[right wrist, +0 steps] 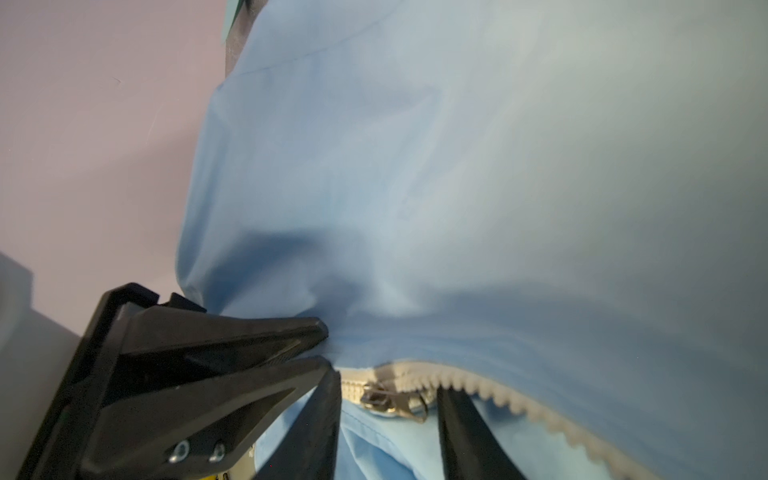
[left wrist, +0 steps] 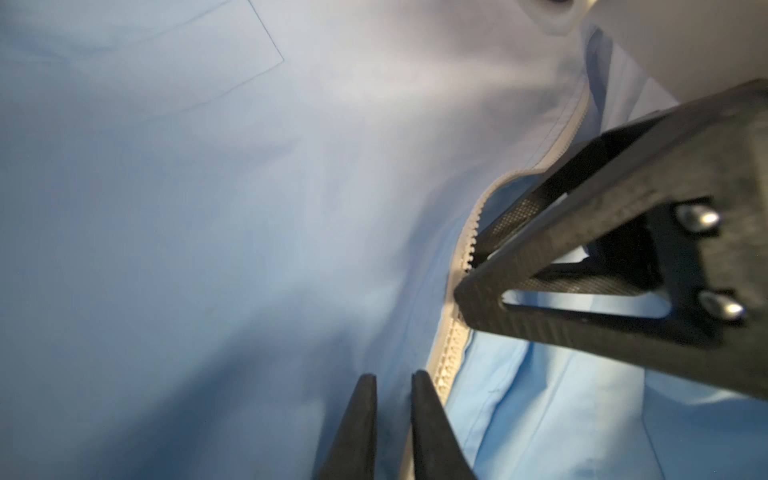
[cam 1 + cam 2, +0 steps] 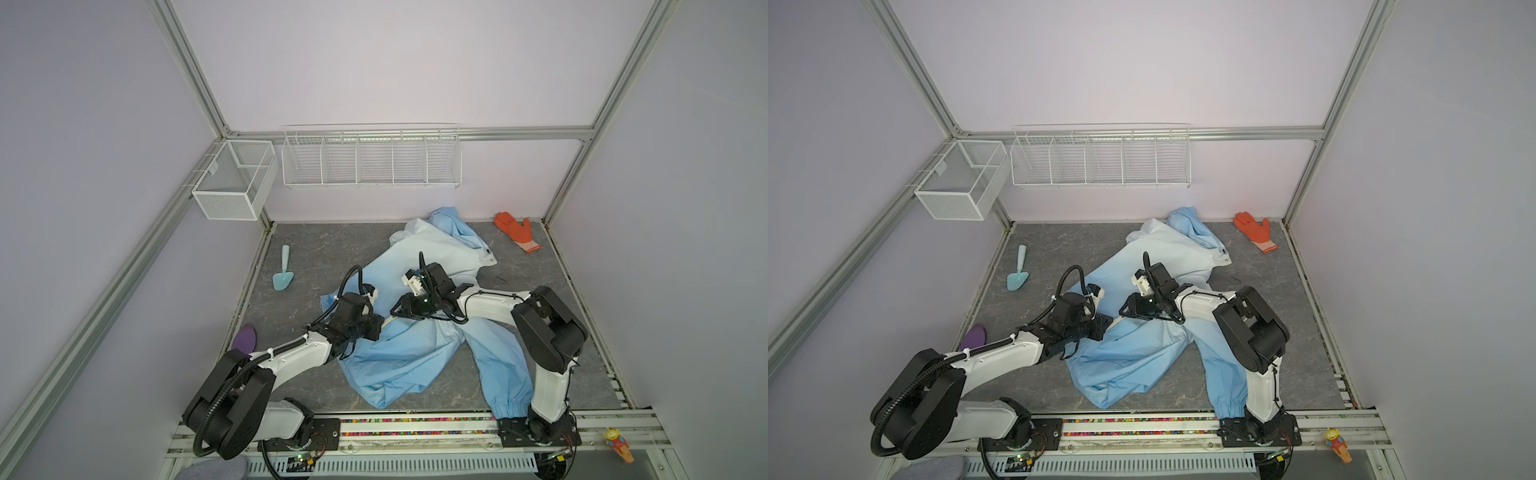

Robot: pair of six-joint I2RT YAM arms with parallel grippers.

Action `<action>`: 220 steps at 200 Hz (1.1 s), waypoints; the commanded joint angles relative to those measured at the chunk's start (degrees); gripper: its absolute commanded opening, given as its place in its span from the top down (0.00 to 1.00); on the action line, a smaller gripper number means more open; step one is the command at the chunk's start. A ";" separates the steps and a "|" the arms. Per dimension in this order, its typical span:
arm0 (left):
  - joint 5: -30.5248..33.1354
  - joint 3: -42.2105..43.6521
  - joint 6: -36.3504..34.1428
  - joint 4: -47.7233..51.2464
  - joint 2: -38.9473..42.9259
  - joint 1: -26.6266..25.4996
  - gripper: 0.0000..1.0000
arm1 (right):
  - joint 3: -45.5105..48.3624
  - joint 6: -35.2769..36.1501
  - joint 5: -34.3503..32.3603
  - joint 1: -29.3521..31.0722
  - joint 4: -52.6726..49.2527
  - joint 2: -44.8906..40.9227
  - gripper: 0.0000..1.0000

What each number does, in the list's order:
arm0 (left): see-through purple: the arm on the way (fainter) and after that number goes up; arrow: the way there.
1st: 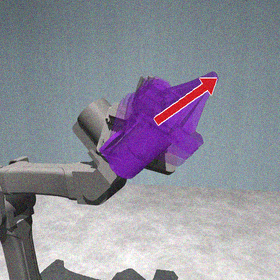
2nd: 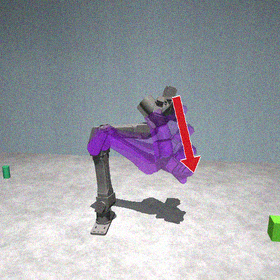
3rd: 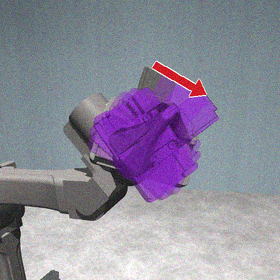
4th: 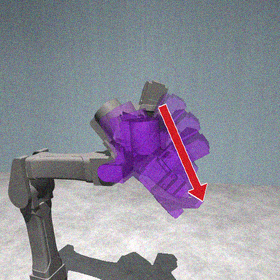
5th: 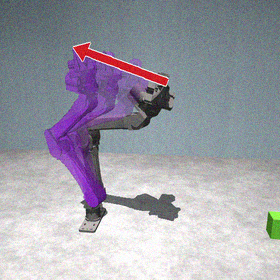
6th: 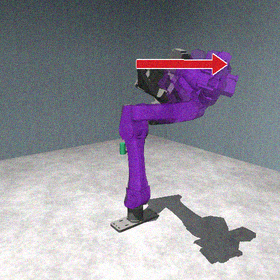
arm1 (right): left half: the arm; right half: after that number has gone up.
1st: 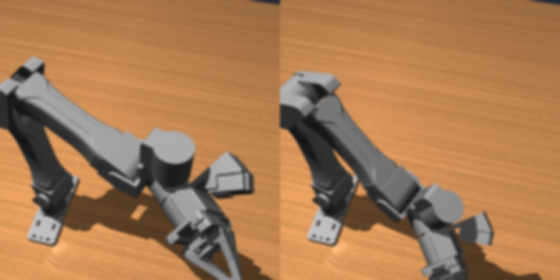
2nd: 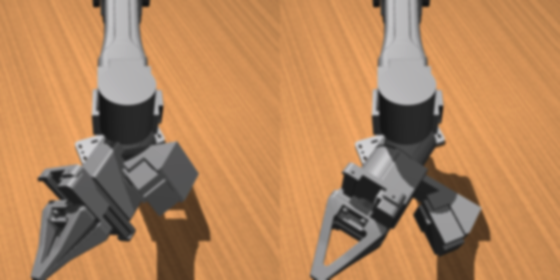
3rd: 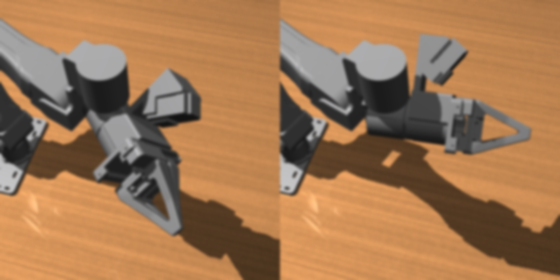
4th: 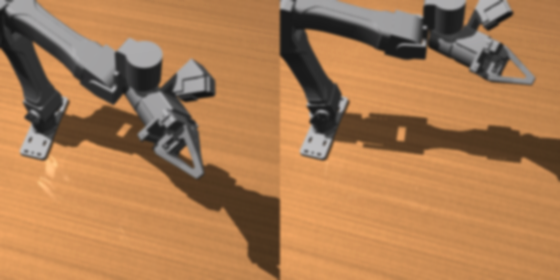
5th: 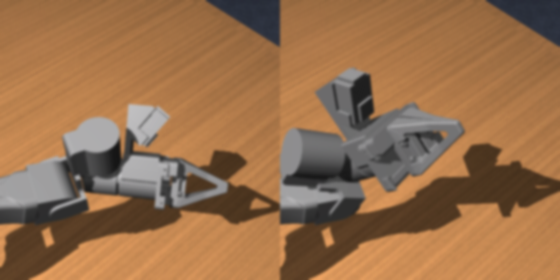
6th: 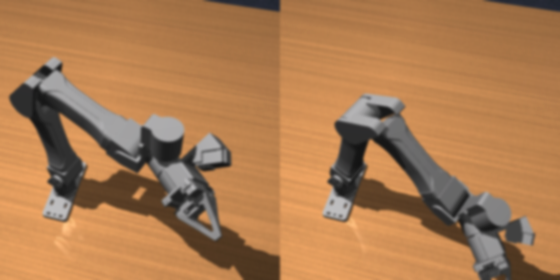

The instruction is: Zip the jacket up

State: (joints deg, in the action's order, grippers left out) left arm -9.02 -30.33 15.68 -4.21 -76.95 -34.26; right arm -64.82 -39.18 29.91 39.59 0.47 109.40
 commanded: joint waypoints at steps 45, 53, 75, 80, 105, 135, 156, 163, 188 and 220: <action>0.25 -0.79 0.45 0.86 -0.91 -0.10 0.84 | 0.00 1.16 0.05 0.50 -2.95 -3.15 0.67; 0.15 -0.87 0.53 0.78 -1.02 -0.11 0.84 | 0.21 1.20 -0.02 0.64 -2.93 -3.15 0.67; -0.19 -0.87 0.74 0.47 -1.48 -0.11 0.84 | 0.39 1.17 -0.03 0.73 -2.97 -3.06 0.68; -0.21 -0.87 0.75 0.43 -1.52 -0.10 0.84 | 0.39 1.16 0.06 0.79 -2.98 -2.97 0.68; -0.39 -0.88 0.93 0.34 -1.60 -0.11 0.85 | 0.24 1.21 0.17 0.85 -2.98 -2.62 0.71; -0.39 -0.79 1.10 0.23 -1.55 -0.12 0.85 | -0.29 1.33 0.28 0.94 -3.17 -2.11 0.74; -0.48 -0.78 1.20 0.12 -1.59 -0.16 0.85 | -0.88 1.40 0.32 0.94 -3.46 -1.53 0.76; -0.54 -0.82 1.19 0.16 -1.56 -0.06 0.85 | -1.01 1.42 0.32 1.01 -3.52 -1.39 0.76; -0.67 -0.88 1.22 0.08 -1.53 -0.13 0.85 | -1.44 1.66 0.07 0.96 -3.87 -0.82 0.76; -0.83 -0.96 1.27 -0.10 -1.66 -0.06 0.85 | -2.22 2.41 -0.12 0.94 -4.77 0.32 0.77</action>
State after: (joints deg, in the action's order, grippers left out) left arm -9.30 -30.33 16.71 -4.43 -77.87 -34.24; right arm -65.60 -38.24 29.82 40.25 -2.55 108.12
